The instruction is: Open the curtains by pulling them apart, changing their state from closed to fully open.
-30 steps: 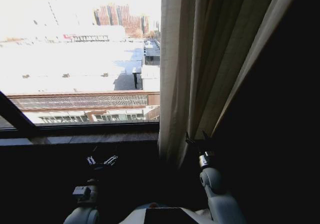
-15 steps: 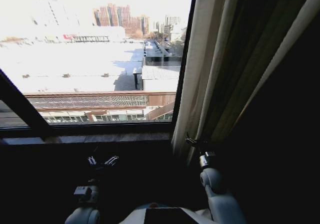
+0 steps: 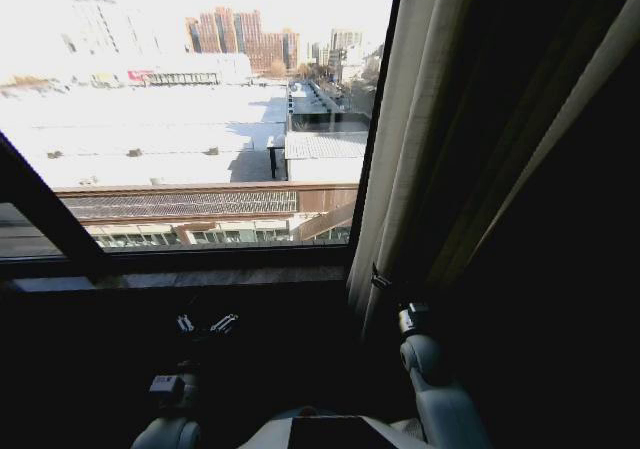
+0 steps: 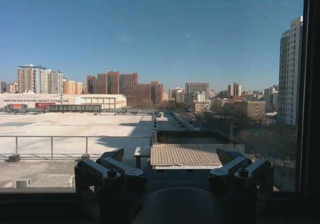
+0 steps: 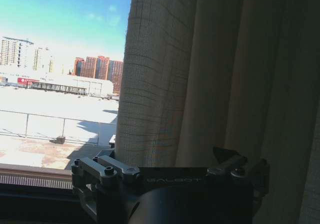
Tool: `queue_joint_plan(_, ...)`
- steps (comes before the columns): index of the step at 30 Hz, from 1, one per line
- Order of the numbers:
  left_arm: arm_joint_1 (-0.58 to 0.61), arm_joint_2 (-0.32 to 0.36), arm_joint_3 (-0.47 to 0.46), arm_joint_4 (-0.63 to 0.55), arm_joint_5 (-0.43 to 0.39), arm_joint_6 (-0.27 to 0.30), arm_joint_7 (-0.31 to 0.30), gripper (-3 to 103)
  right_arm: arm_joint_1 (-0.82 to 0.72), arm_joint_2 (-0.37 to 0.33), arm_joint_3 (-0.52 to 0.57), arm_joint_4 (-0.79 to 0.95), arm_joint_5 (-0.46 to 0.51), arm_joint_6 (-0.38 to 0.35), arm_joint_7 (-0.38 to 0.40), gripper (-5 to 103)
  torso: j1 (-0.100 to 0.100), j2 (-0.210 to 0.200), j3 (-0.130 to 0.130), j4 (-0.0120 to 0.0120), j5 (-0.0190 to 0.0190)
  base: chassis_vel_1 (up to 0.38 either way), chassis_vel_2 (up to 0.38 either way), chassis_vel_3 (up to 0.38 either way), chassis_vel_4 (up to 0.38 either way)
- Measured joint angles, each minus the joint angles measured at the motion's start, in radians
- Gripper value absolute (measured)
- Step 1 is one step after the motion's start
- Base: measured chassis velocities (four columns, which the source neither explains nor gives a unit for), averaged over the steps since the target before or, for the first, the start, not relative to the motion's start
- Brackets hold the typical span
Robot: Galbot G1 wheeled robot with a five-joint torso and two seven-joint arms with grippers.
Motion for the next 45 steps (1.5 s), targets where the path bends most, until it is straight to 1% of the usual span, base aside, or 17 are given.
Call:
queue_joint_plan(2,-0.001,0.000,0.000,0.000,0.000,0.000,0.000,100,0.006,0.002,-0.001,0.000,0.000,0.000,0.000,100,0.000,0.000,0.000,0.0000,-0.0004,0.000,0.000,0.000,0.000)
queue_joint_plan(9,-0.002,0.000,0.000,0.005,0.001,-0.001,0.001,100,0.017,0.002,-0.004,-0.002,0.001,-0.002,0.001,100,0.000,0.000,0.000,-0.0001,0.0004,-0.032,0.021,0.018,-0.025)
queue_joint_plan(13,-0.002,0.000,0.000,0.005,0.001,-0.001,0.001,100,0.017,0.002,-0.004,-0.002,0.001,-0.003,0.001,100,0.000,0.000,0.000,0.0000,0.0003,-0.121,0.115,0.128,-0.103)
queue_joint_plan(24,-0.002,-0.002,0.004,0.007,0.006,-0.002,0.002,100,0.024,0.002,-0.007,-0.012,0.003,-0.009,0.002,100,0.001,-0.001,0.000,-0.0001,0.0001,-0.206,0.232,0.213,-0.216)
queue_joint_plan(27,-0.001,-0.002,0.004,0.005,0.007,-0.002,0.002,100,0.045,0.003,-0.011,-0.018,0.027,-0.046,0.004,100,0.002,-0.001,0.001,-0.0001,0.0003,-0.118,0.091,0.082,-0.081)
queue_joint_plan(31,0.001,-0.002,0.001,0.003,0.007,-0.002,0.002,100,0.072,0.003,-0.017,-0.026,0.049,-0.075,0.015,100,0.000,0.000,0.000,0.0000,0.0002,-0.032,0.030,0.018,-0.019)
queue_joint_plan(37,0.006,-0.003,-0.001,0.003,0.007,-0.003,0.002,100,0.108,0.004,-0.020,-0.044,0.053,-0.102,0.025,100,-0.001,0.001,-0.001,0.0000,0.0002,0.029,-0.037,-0.033,0.028)
queue_joint_plan(41,0.005,-0.003,-0.001,0.004,0.007,-0.004,0.002,100,0.129,0.004,-0.020,-0.061,0.057,-0.107,0.025,100,-0.001,0.000,0.000,-0.0001,0.0001,0.000,0.000,0.000,0.000)
queue_joint_plan(43,0.006,-0.005,-0.001,0.004,0.008,-0.004,0.002,100,0.158,0.004,-0.024,-0.079,0.093,-0.126,0.026,101,0.001,0.000,0.000,0.0000,0.0003,0.000,0.000,0.000,0.000)
queue_joint_plan(44,0.006,-0.005,-0.001,0.004,0.009,-0.004,0.002,100,0.167,0.004,-0.024,-0.083,0.106,-0.132,0.028,97,0.001,0.000,0.000,0.0000,0.0003,0.000,0.000,0.000,0.000)
queue_joint_plan(45,0.006,-0.005,-0.001,0.004,0.009,-0.004,0.002,100,0.167,0.004,-0.024,-0.083,0.106,-0.132,0.028,97,0.001,0.000,0.000,0.0000,0.0003,0.000,0.000,0.000,0.000)
